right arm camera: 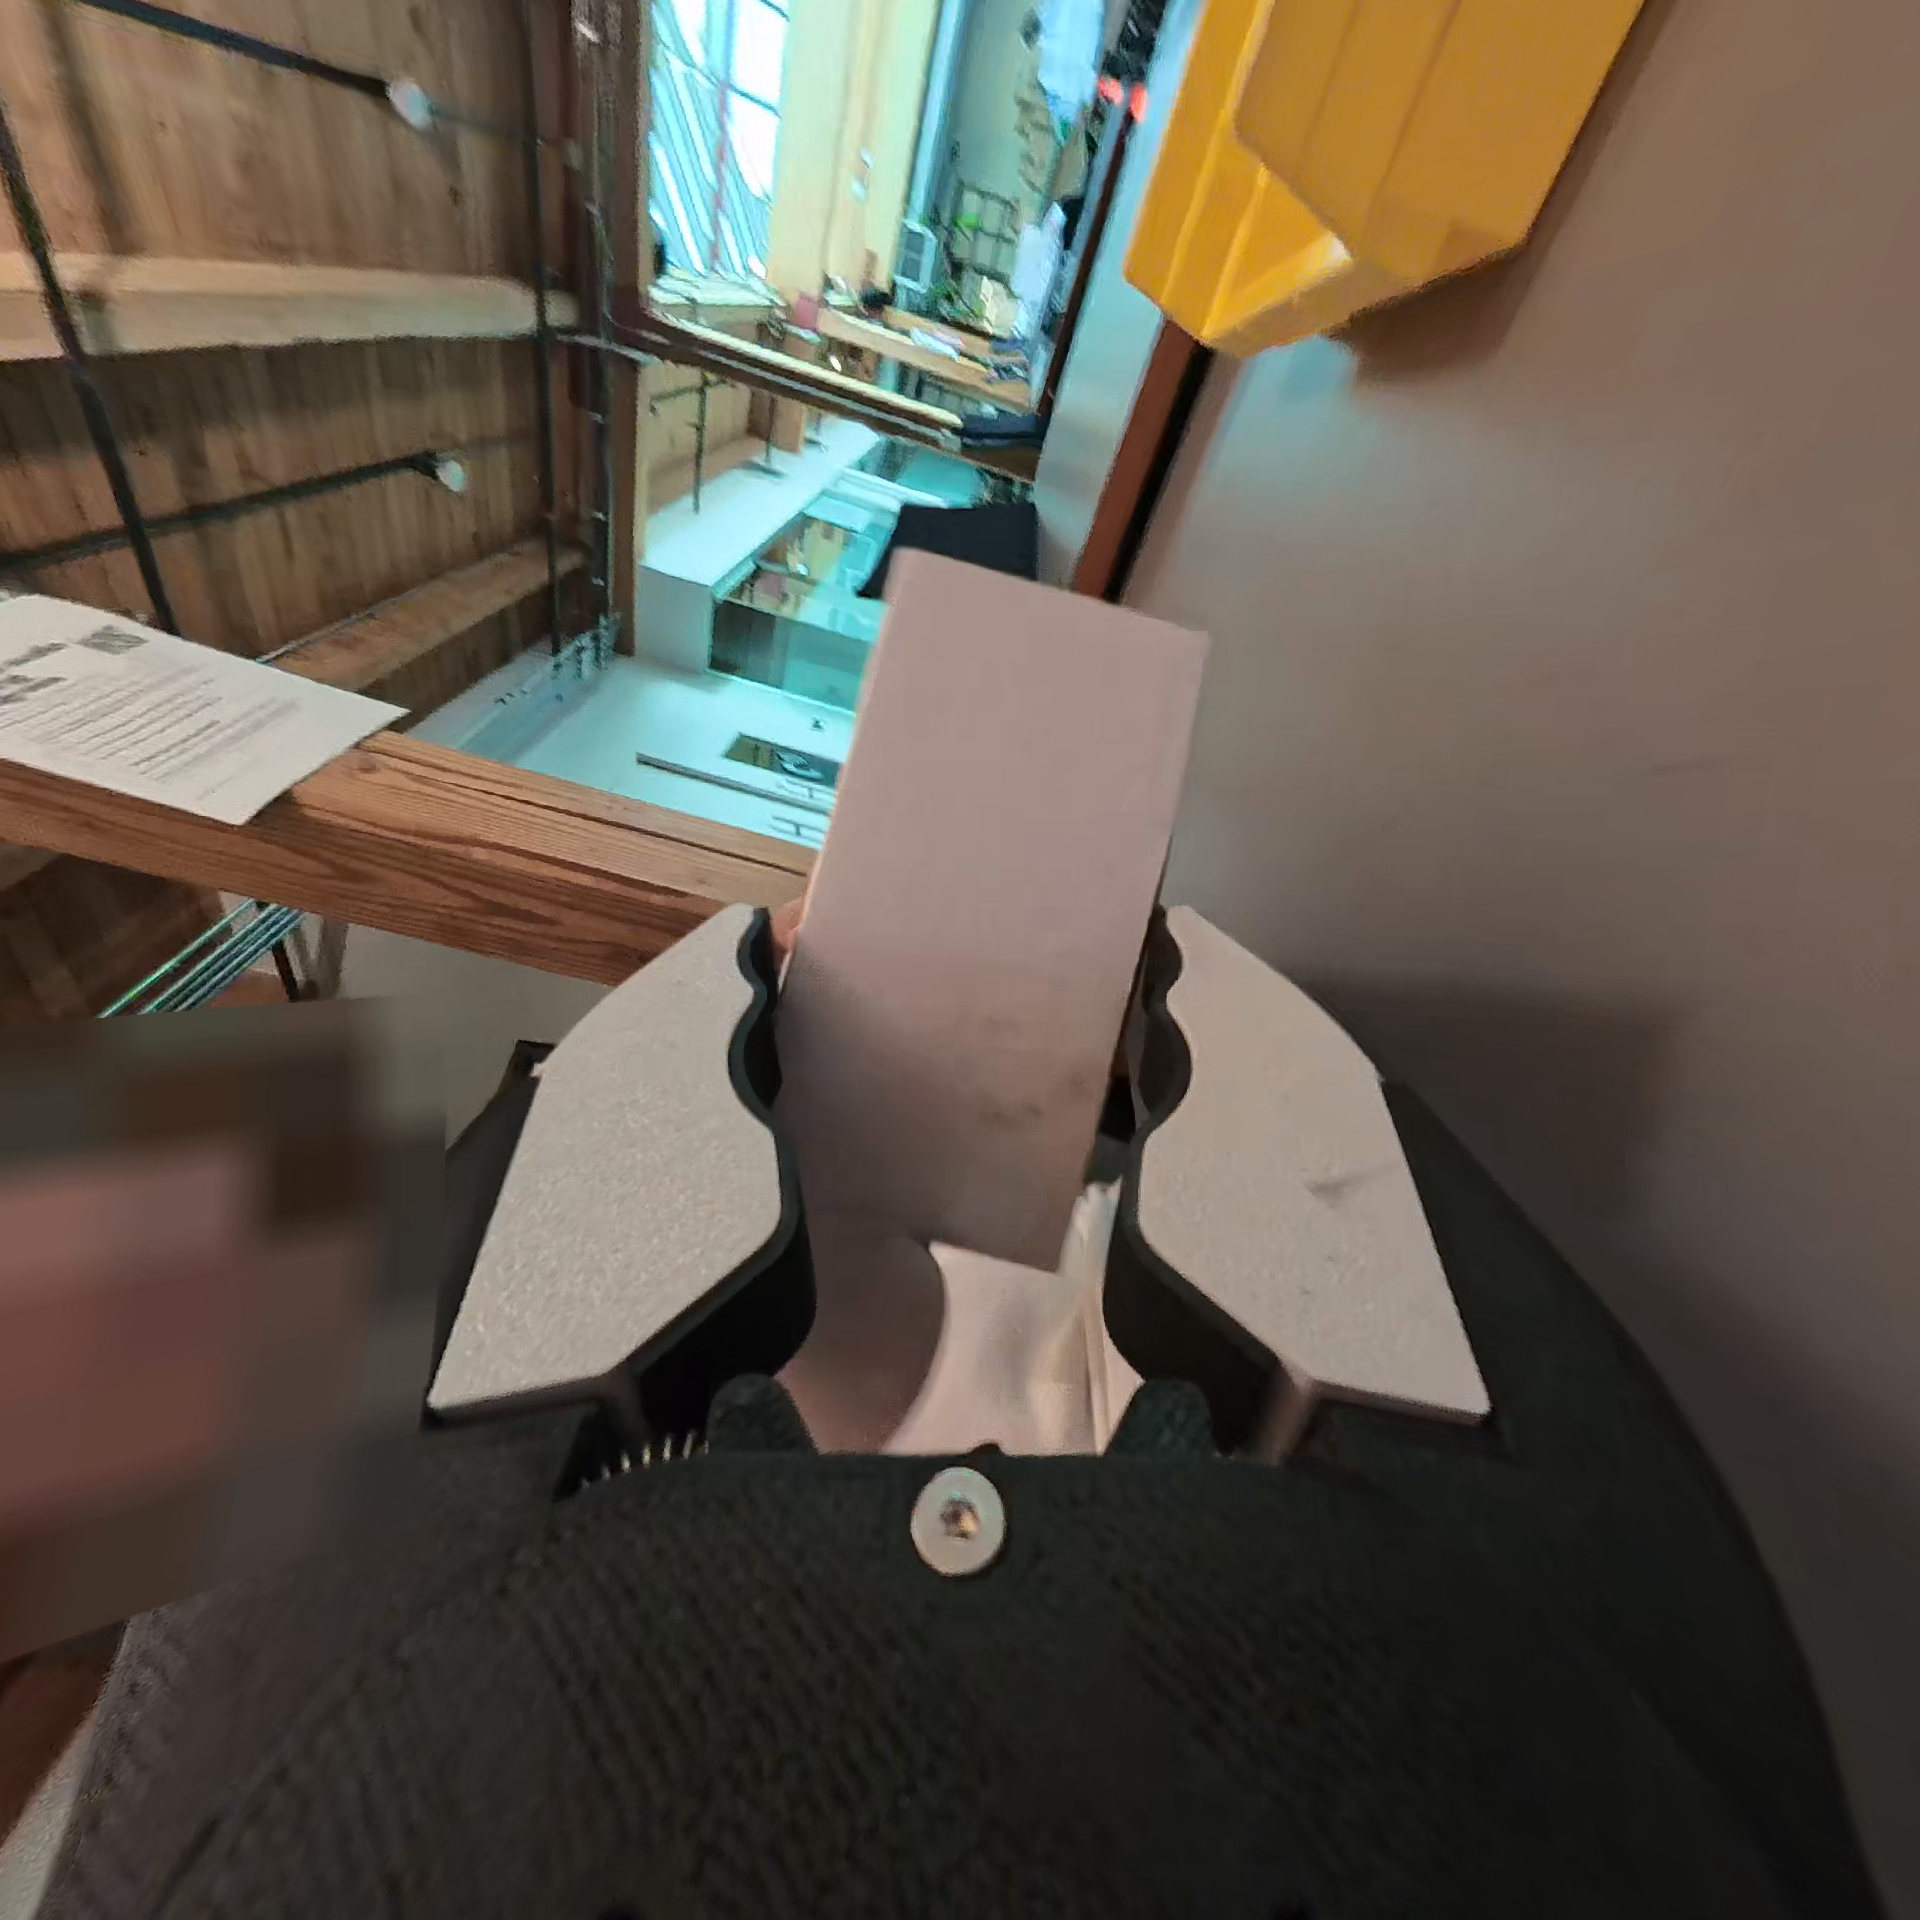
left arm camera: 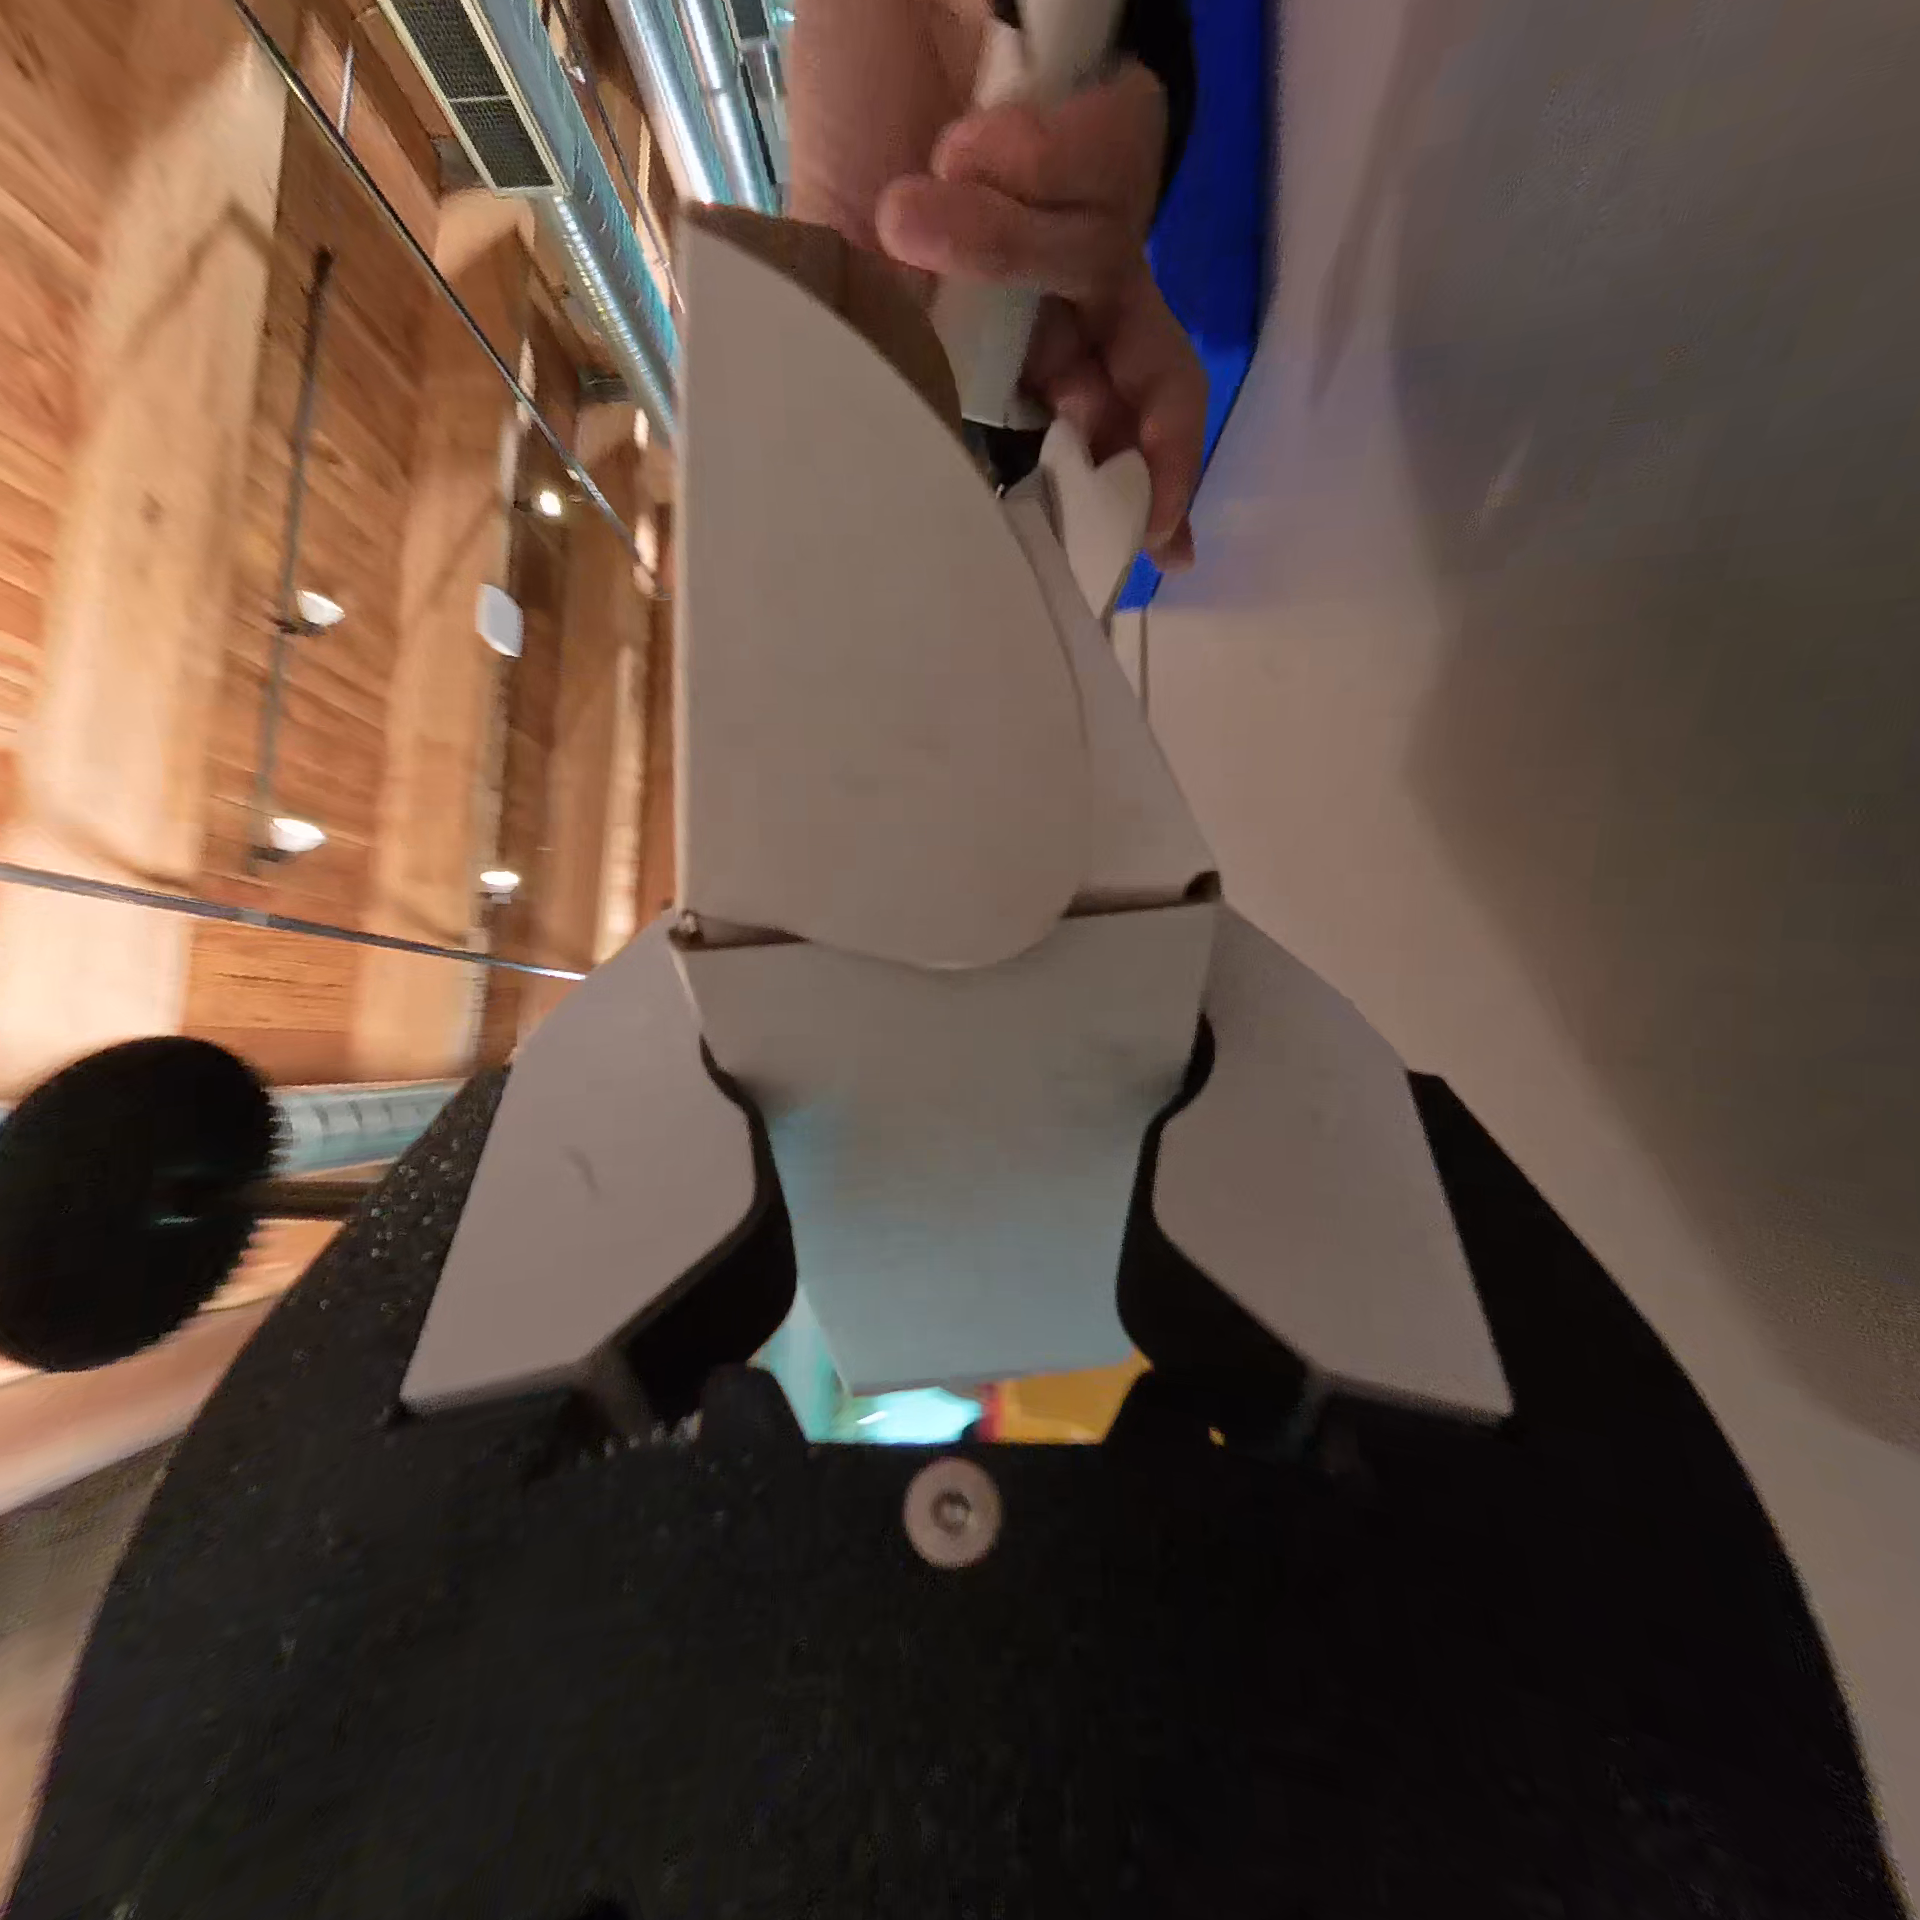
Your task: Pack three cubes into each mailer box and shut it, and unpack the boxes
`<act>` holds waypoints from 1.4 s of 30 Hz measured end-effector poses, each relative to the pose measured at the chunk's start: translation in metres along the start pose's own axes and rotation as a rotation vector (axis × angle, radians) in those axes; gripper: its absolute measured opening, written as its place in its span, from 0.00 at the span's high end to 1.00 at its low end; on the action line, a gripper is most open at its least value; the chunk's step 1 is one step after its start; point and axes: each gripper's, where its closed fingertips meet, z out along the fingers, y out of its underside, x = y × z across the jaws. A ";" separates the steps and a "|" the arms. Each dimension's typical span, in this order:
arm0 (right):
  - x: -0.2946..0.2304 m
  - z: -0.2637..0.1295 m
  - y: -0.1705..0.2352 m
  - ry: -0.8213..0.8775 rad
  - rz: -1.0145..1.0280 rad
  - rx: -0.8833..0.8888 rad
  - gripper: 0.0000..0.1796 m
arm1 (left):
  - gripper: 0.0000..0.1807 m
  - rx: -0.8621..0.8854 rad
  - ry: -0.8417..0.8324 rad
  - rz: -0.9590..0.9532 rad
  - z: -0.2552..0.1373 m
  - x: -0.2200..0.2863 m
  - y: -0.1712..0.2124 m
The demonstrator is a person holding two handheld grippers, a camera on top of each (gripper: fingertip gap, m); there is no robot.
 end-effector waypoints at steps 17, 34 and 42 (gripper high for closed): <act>-0.012 -0.069 -0.017 0.501 -0.871 0.562 0.69 | 0.58 0.207 0.664 -1.449 0.024 0.048 0.043; 0.009 -0.044 -0.029 0.909 -1.207 0.406 0.98 | 0.58 0.033 0.746 -1.299 0.033 0.075 0.049; 0.011 -0.045 -0.029 1.040 -1.192 0.379 0.99 | 0.51 -0.153 0.587 -1.282 0.013 0.050 0.074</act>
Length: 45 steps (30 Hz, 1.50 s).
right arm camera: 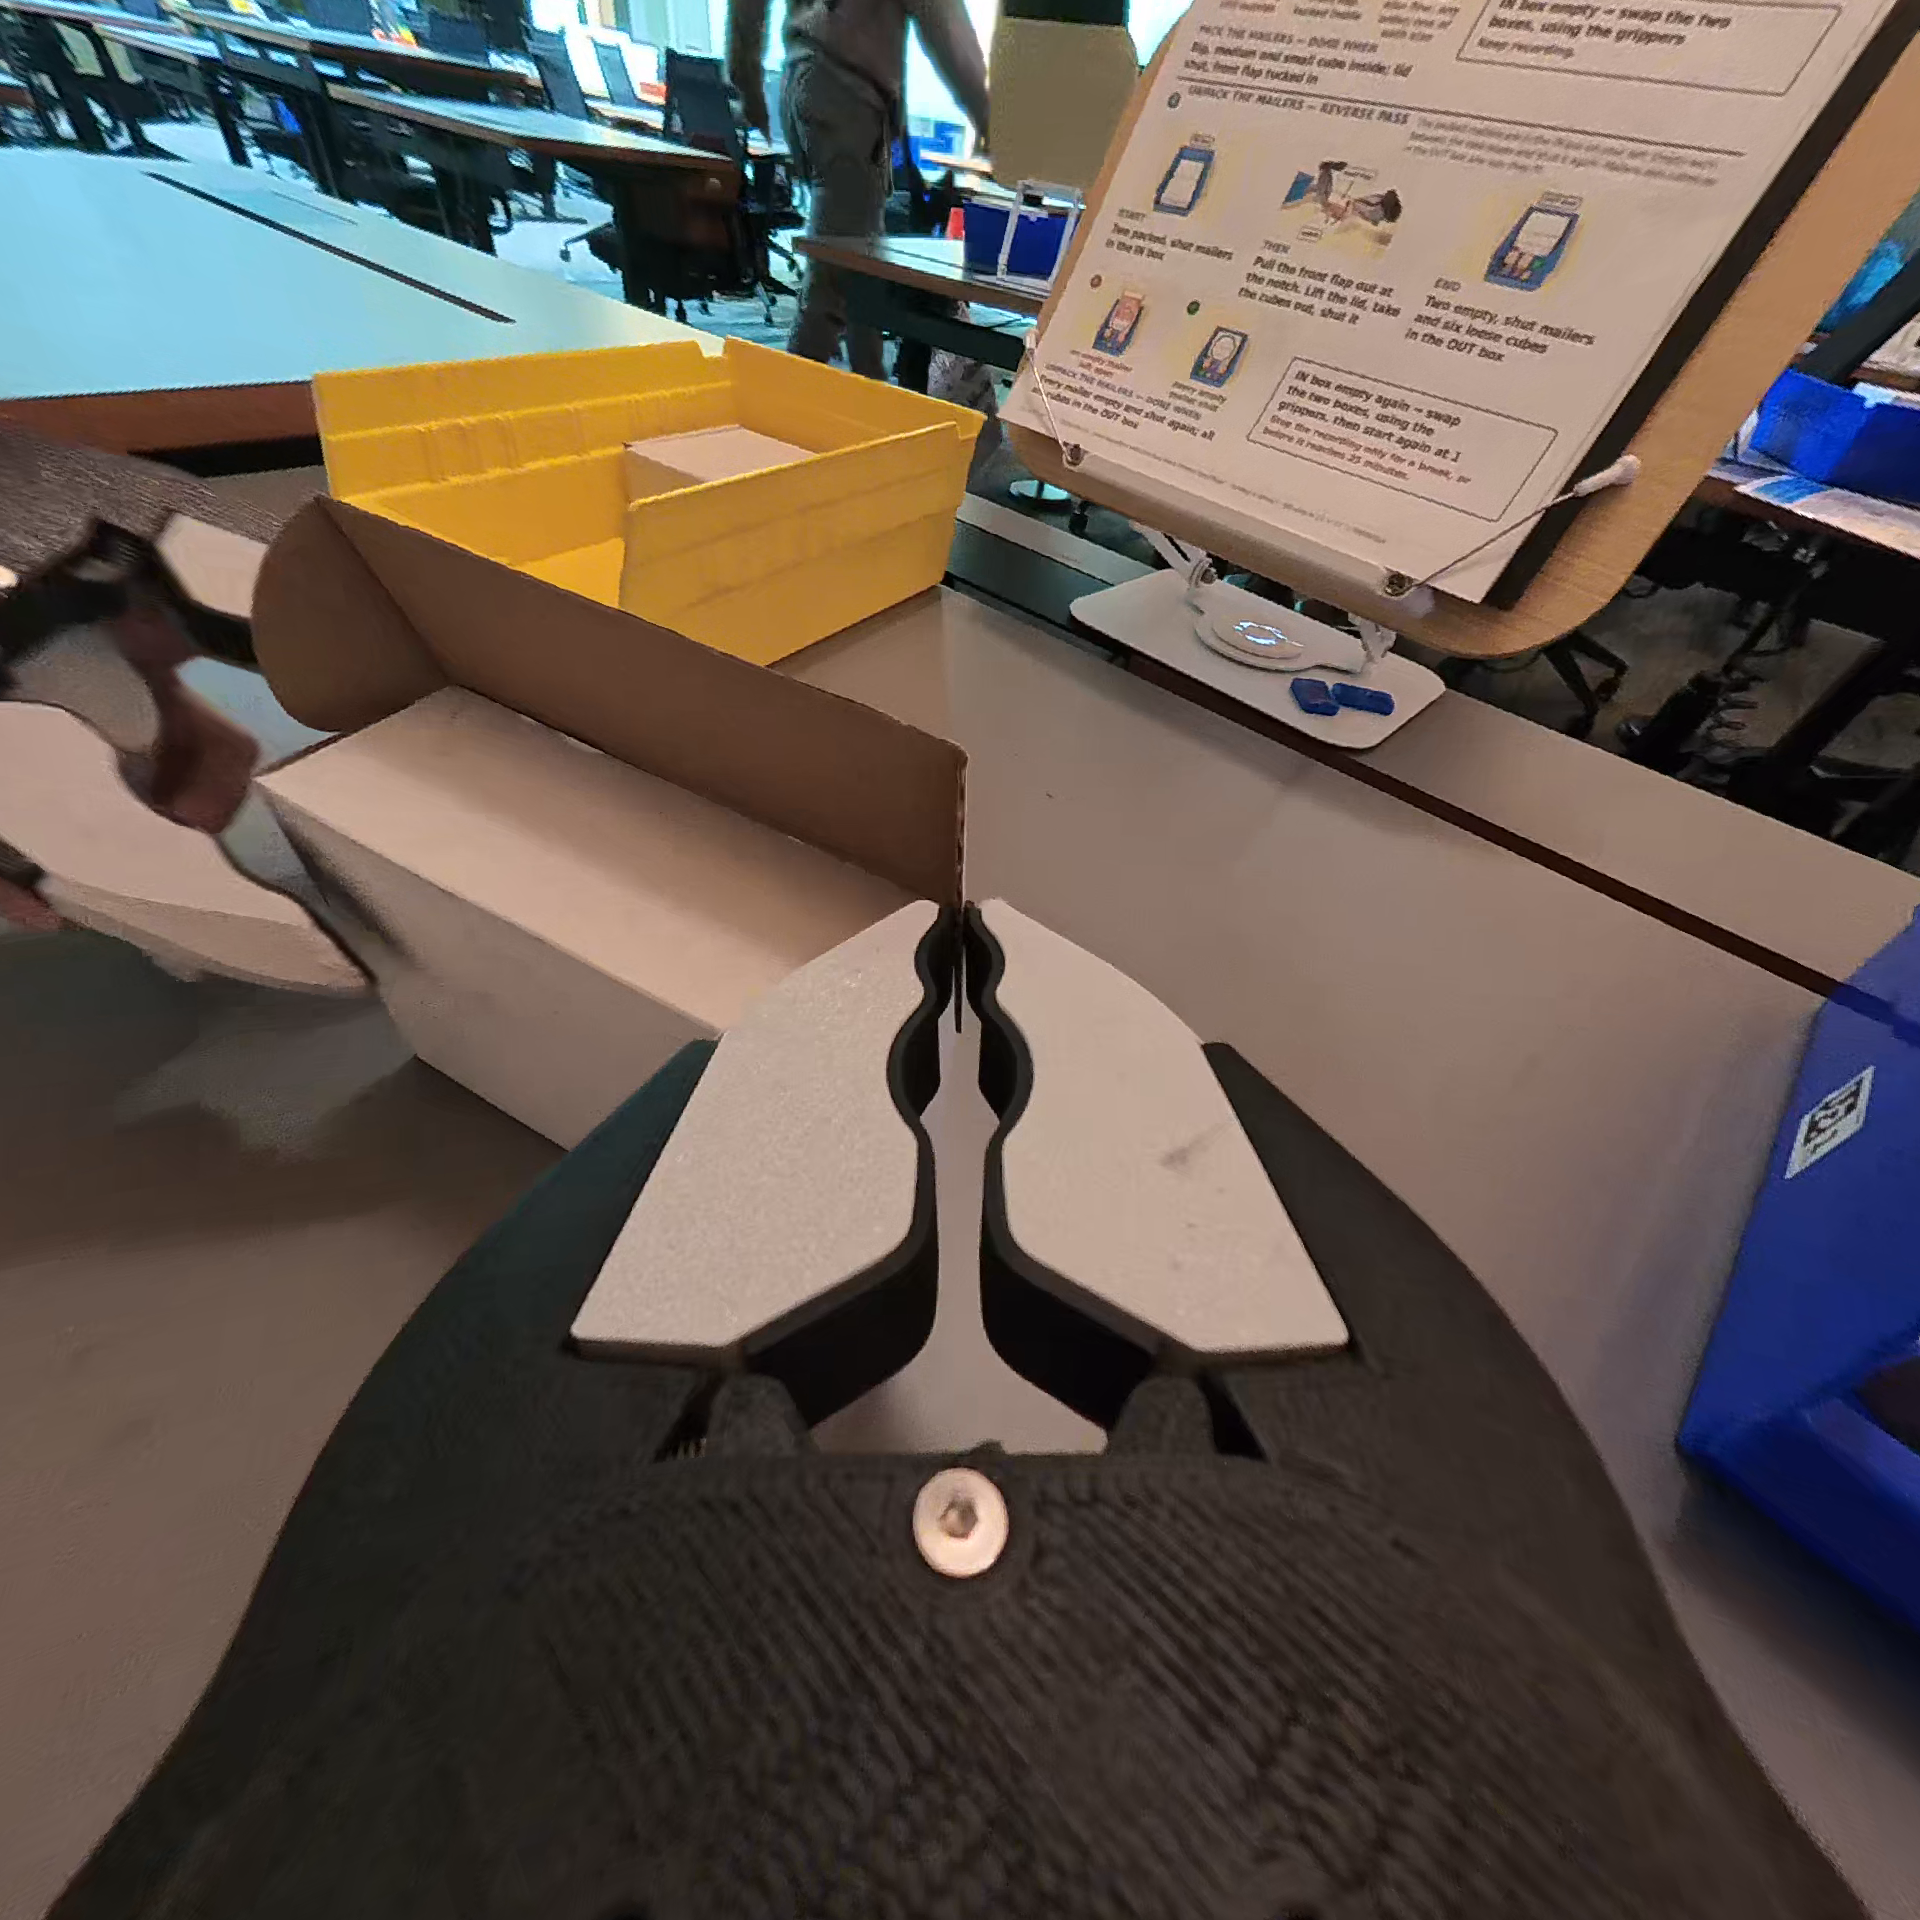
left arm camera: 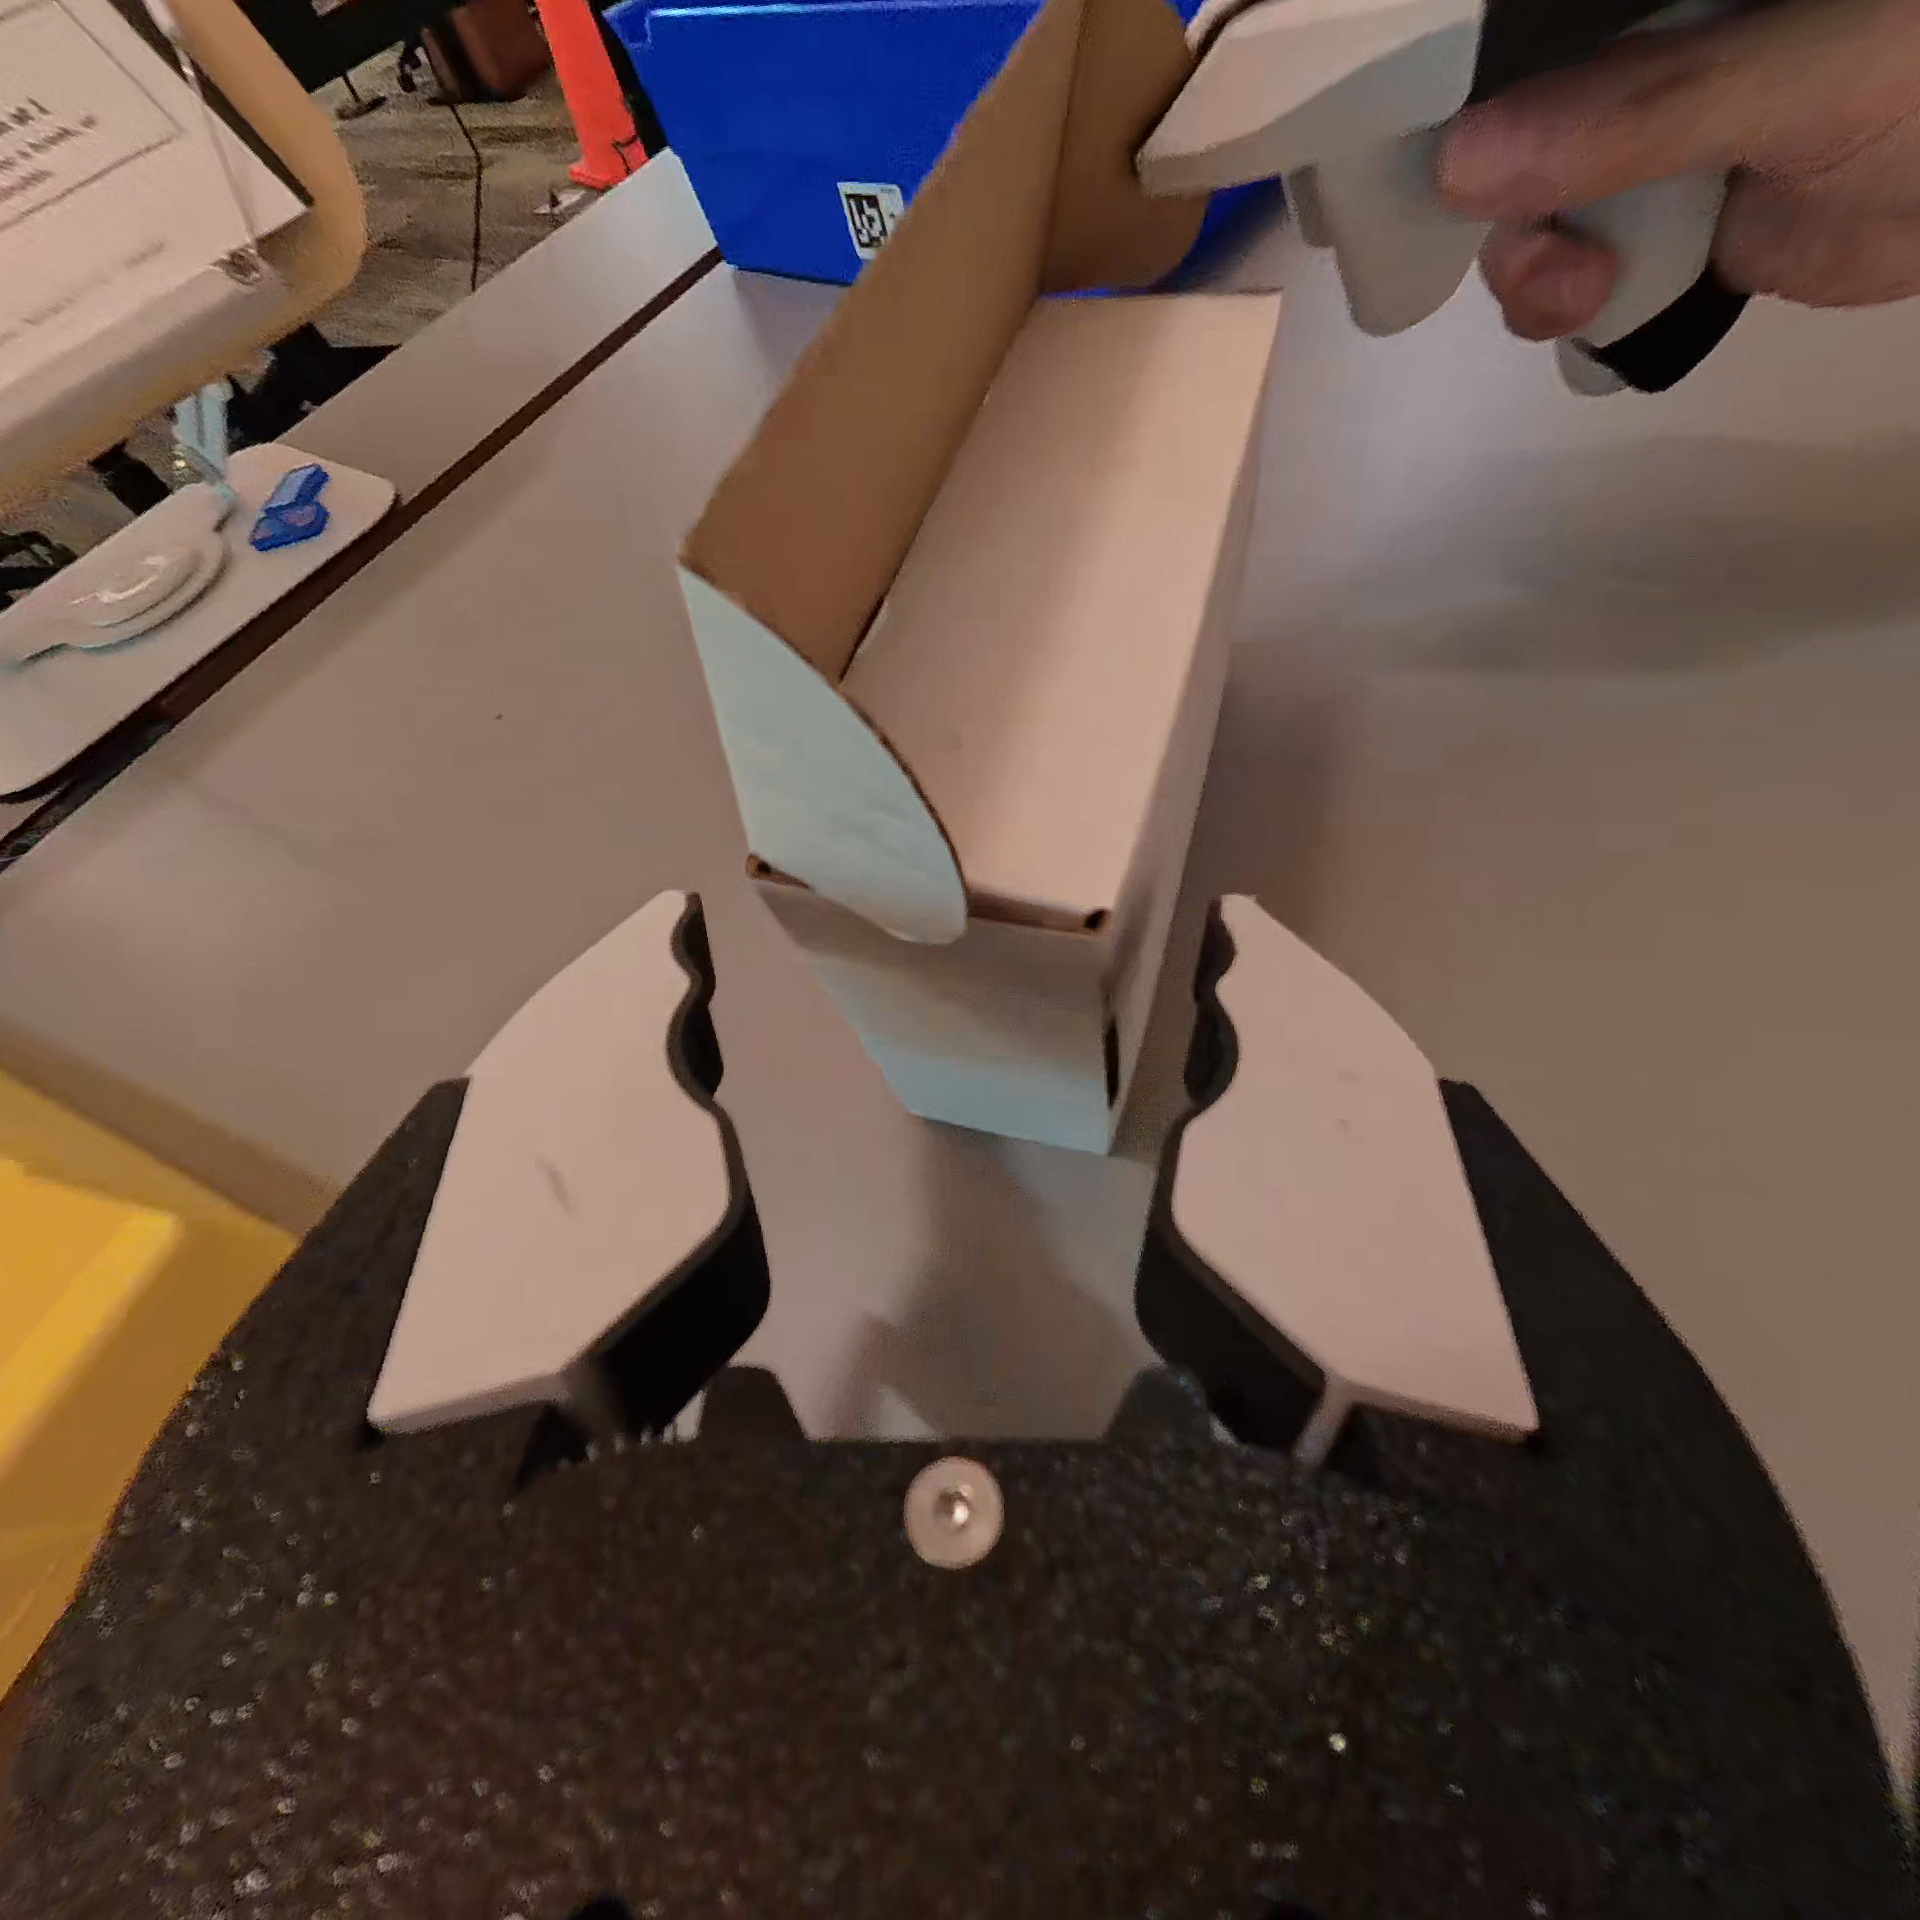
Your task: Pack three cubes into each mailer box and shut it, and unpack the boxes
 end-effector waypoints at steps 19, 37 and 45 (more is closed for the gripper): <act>-0.005 -0.007 -0.007 0.029 -0.040 -0.012 0.92 | 0.85 -0.003 -0.159 -0.367 -0.052 0.002 -0.026; -0.008 0.005 -0.012 0.018 0.208 -0.023 0.98 | 0.97 -0.089 -0.425 -0.487 -0.036 -0.027 -0.031; -0.012 0.010 -0.015 0.056 0.301 -0.002 0.98 | 0.96 0.013 -0.388 -0.674 -0.039 -0.036 -0.034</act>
